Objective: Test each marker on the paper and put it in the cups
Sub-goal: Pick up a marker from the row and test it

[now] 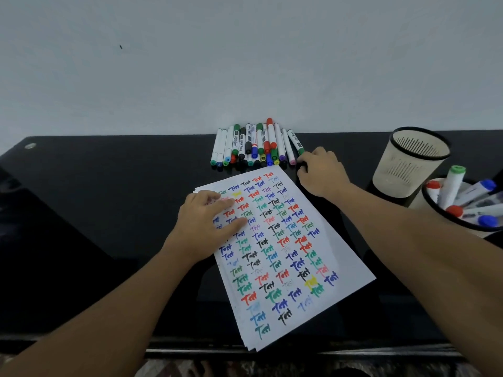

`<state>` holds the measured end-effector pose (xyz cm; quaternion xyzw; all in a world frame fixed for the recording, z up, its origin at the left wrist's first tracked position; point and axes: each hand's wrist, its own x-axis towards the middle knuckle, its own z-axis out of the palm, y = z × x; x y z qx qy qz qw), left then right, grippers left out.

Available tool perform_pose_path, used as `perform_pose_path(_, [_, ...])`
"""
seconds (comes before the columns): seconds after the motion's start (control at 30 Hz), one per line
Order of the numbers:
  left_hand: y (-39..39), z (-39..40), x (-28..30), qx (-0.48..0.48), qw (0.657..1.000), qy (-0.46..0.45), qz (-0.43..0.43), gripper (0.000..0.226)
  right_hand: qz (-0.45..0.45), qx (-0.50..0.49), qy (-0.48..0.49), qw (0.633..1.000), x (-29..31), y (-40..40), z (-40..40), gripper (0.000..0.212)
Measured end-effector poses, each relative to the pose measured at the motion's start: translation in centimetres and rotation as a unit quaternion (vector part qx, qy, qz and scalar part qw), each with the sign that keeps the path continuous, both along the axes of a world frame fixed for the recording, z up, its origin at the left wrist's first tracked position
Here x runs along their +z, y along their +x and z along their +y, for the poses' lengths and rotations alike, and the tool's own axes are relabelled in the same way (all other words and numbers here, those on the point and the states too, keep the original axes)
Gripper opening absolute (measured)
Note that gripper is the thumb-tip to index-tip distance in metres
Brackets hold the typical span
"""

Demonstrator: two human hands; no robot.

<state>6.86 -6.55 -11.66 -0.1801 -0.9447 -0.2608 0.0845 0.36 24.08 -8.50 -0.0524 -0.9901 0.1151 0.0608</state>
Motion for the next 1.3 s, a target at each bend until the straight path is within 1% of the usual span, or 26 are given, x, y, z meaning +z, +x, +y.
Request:
perform_pose_path(0.07, [0.0,0.1,0.0,0.001,1.000,-0.001,0.001,0.074,0.038,0.002,0.007,0.999,-0.4,0.3,0.4,0.033])
perform_pose_path(0.13, [0.0,0.1,-0.1,0.001,1.000,0.000,0.001,0.078,0.048,0.003,0.010,0.999,-0.6,0.3,0.7,0.034])
perform_pose_path(0.23, [-0.1,0.0,-0.1,0.001,1.000,-0.001,0.000,0.081,-0.014,0.007,-0.005,1.000,-0.4,-0.2,0.9,0.045])
perform_pose_path(0.3, [-0.1,0.1,-0.1,0.002,1.000,-0.003,-0.003,0.078,-0.023,0.012,0.001,1.000,-0.2,-0.4,0.8,0.047])
perform_pose_path(0.37, [-0.1,0.1,-0.1,0.003,1.000,-0.003,-0.001,0.073,0.000,0.012,0.015,1.000,-0.1,-0.2,0.7,0.043])
perform_pose_path(0.5, [-0.1,0.1,0.0,0.004,1.000,-0.004,-0.001,0.071,0.065,0.020,0.022,0.997,-0.7,1.4,0.6,0.032])
perform_pose_path(0.6, [0.0,0.2,0.2,0.007,1.000,-0.005,0.000,0.068,0.081,0.050,0.033,0.995,-1.1,2.5,0.7,0.034])
perform_pose_path(0.67, [0.1,0.2,0.2,0.008,1.000,-0.006,-0.006,0.068,0.078,0.055,0.048,0.994,-1.0,2.8,1.0,0.041])
perform_pose_path(0.77, [0.1,0.2,0.2,0.010,1.000,-0.010,-0.011,0.068,0.041,0.023,0.083,0.996,-0.5,2.6,1.5,0.055])
perform_pose_path(0.8, [0.0,0.2,0.2,0.010,1.000,-0.008,-0.011,0.068,0.032,0.015,0.093,0.995,-0.3,2.4,1.7,0.055])
perform_pose_path(0.87, [0.0,0.2,0.2,0.010,1.000,-0.002,-0.010,0.069,0.042,0.016,0.100,0.994,0.0,2.0,1.9,0.045])
perform_pose_path(0.97, [0.0,0.2,0.2,0.008,1.000,-0.004,-0.009,0.068,0.070,0.035,0.109,0.991,0.4,1.7,2.0,0.032])
perform_pose_path(1.07, [0.0,0.2,0.2,0.006,1.000,-0.008,-0.003,0.066,0.105,0.071,0.130,0.983,0.6,2.0,1.3,0.035])
perform_pose_path(1.13, [0.0,0.2,0.1,0.003,1.000,-0.011,0.002,0.066,0.120,0.099,0.120,0.981,1.2,2.7,0.2,0.038])
perform_pose_path(1.3, [0.2,0.2,0.2,0.002,0.999,-0.011,0.034,0.072,0.080,0.170,0.069,0.980,2.0,4.5,-3.2,0.042])
